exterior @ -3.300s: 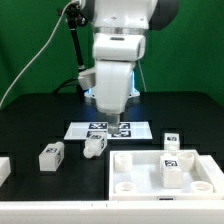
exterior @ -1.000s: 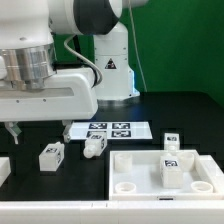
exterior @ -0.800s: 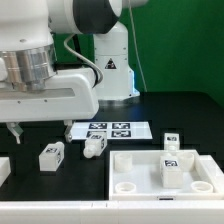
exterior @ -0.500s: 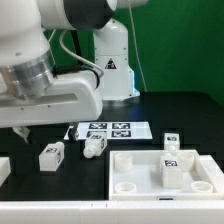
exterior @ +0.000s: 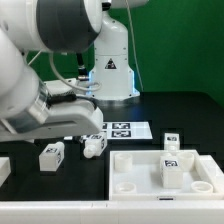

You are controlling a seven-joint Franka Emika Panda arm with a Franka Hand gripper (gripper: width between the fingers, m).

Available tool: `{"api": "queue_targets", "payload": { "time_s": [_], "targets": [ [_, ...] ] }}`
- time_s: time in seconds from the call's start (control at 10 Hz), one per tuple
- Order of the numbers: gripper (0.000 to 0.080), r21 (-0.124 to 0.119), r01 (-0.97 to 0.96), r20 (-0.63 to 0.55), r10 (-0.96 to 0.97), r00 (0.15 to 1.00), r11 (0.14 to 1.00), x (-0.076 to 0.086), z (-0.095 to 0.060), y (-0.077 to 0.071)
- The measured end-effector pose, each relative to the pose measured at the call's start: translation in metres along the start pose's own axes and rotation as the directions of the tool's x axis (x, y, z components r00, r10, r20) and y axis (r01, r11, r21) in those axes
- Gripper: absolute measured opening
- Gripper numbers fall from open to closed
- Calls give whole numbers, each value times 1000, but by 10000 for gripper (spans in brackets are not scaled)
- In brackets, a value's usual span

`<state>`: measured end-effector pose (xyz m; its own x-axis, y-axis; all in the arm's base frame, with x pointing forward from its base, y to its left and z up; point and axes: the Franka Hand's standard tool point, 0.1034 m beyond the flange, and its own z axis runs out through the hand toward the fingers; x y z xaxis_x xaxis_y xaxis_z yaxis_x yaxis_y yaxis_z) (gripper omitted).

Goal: Assemble one leg

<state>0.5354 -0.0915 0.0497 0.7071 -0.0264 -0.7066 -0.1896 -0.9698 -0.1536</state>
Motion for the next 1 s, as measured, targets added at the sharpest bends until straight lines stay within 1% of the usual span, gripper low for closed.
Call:
{"api": "queue_targets", "payload": {
  "time_s": [0.1,0.3,0.4,0.5,0.6,0.7,1.0],
  "targets": [
    [649,-2,2,0,-2,1000,1000,4,0,0],
    [649,-7,-2,0,2,1000,1000,4,0,-1],
    [649,-81,-60,4,61,998,995,3,-1,2],
    [649,-111,-26,12,28,1000,993,3,0,5],
    [649,-107,-9,16,11,1000,994,2,0,12],
    [649,-102,-12,15,14,1000,995,3,0,10],
    [649,-101,-7,15,9,1000,995,3,1,8]
  ]
}}
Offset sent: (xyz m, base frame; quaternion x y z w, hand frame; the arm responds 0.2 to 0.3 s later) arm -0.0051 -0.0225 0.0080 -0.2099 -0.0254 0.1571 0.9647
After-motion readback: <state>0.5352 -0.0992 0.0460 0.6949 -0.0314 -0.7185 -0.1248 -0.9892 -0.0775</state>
